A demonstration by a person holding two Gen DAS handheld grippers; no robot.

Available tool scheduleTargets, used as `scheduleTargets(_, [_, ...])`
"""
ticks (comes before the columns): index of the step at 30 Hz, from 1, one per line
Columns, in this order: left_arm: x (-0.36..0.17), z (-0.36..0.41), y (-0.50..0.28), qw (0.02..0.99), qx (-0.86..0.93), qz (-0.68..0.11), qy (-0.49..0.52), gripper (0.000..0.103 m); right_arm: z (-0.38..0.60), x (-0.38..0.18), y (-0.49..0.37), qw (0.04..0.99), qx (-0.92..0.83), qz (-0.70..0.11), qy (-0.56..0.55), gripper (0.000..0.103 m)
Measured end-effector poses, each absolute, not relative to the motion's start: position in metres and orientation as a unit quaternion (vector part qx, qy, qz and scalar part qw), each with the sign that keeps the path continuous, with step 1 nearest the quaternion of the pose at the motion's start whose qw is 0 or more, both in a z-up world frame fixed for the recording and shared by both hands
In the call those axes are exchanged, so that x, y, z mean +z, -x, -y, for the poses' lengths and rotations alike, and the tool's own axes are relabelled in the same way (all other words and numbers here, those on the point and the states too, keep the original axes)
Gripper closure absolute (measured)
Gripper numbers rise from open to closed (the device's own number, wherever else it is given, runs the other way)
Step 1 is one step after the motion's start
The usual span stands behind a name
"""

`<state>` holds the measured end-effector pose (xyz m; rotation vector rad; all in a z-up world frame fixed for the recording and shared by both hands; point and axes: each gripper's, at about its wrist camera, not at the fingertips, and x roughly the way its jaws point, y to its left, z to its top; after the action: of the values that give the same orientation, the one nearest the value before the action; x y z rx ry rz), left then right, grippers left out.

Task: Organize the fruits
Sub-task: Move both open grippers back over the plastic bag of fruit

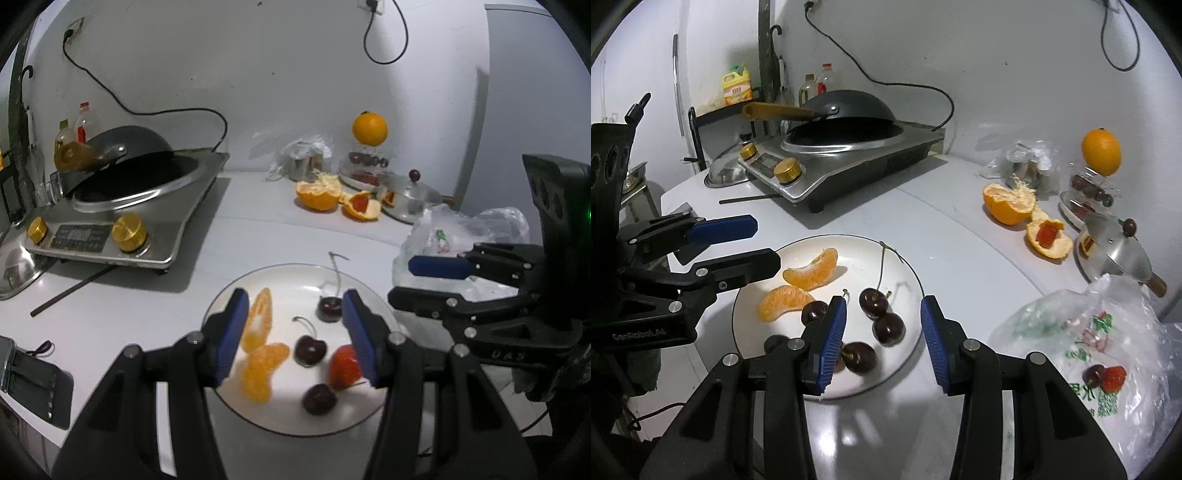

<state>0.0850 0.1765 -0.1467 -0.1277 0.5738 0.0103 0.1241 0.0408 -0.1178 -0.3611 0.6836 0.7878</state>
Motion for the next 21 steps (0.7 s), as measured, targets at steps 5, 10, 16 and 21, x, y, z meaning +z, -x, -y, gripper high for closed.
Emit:
scheduleTargets(5, [-0.142,-0.162,-0.08,0.958,0.001,-0.281,0.057,0.038,-0.023,-0.114,-0.118,0.857,0.368,-0.321,0.164,0.059])
scheduleTargets(10, [-0.136,-0.148,-0.075,0.959,-0.001,-0.277,0.056,0.032,-0.001,-0.11,-0.114,0.863,0.361,-0.318,0.154,0.059])
scheduleTargets(16, [-0.132,-0.128,-0.074,0.959,-0.006,-0.279,0.05,0.032,0.025,-0.105,-0.109,0.87,0.352,-0.314,0.143,0.059])
scheduleTargets(21, [-0.13,-0.109,-0.077,0.957,-0.006,-0.287,0.043,0.032,0.048,-0.104,-0.109,0.875,0.346,-0.313,0.131,0.059])
